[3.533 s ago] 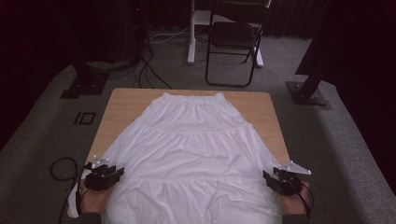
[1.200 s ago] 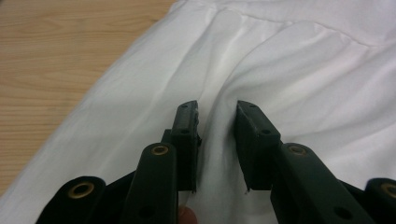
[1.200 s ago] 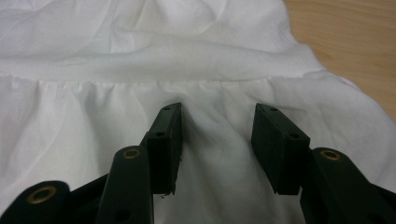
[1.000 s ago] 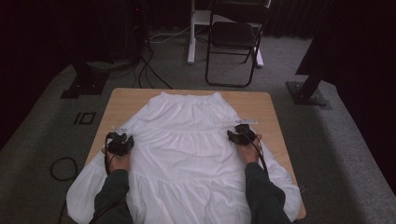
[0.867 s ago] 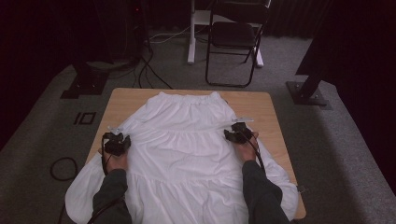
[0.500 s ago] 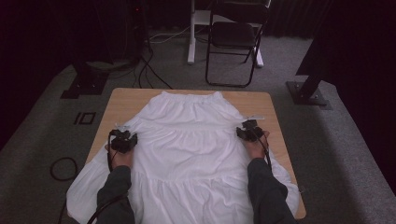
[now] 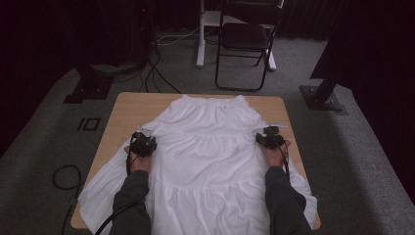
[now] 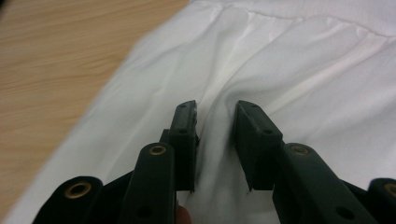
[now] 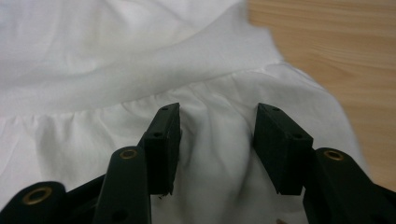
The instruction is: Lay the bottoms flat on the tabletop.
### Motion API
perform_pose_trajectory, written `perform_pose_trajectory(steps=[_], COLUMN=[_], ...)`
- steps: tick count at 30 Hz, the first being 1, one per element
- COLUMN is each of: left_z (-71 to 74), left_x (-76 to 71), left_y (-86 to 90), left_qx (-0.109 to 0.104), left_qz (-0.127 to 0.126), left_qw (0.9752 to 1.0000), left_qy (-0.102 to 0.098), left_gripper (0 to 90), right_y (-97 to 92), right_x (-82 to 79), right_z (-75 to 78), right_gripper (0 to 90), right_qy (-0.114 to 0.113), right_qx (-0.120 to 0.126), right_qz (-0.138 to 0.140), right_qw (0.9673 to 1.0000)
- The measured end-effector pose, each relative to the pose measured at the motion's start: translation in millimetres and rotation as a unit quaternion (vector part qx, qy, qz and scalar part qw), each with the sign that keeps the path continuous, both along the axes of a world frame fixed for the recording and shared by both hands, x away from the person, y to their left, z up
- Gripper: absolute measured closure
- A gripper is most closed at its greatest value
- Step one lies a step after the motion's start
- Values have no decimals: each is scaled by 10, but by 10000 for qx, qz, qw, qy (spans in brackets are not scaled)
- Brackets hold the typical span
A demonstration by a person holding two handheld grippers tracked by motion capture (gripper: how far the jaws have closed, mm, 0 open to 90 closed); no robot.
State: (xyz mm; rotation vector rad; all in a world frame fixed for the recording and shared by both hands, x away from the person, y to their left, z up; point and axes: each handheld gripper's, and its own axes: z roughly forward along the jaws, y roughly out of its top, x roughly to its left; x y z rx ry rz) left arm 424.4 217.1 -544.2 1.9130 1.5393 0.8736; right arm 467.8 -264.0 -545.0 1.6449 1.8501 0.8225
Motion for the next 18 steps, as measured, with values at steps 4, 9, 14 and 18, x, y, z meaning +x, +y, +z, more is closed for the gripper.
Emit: perform_pose_trajectory(steps=[4, 9, 14, 18], left_z=[1, 0, 2, 13], left_x=[-56, -150, -124, -57], left_y=[341, 631, 589, 504], left_qx=[-153, -242, -287, -542], left_qz=[422, 838, 824, 563], left_qw=[9990, 9962, 9962, 9969], left_qy=[8, -7, 7, 105], left_gripper=[695, 694, 700, 629], right_y=[309, 702, 666, 402], right_x=[48, 101, 152, 205], right_z=[-7, 6, 23, 50], right_gripper=[475, 469, 478, 466], right_qy=[-39, 1, 63, 251], right_qx=[9, -76, -150, -85], right_qz=[431, 1005, 869, 319], right_qw=[9991, 9949, 9961, 9991])
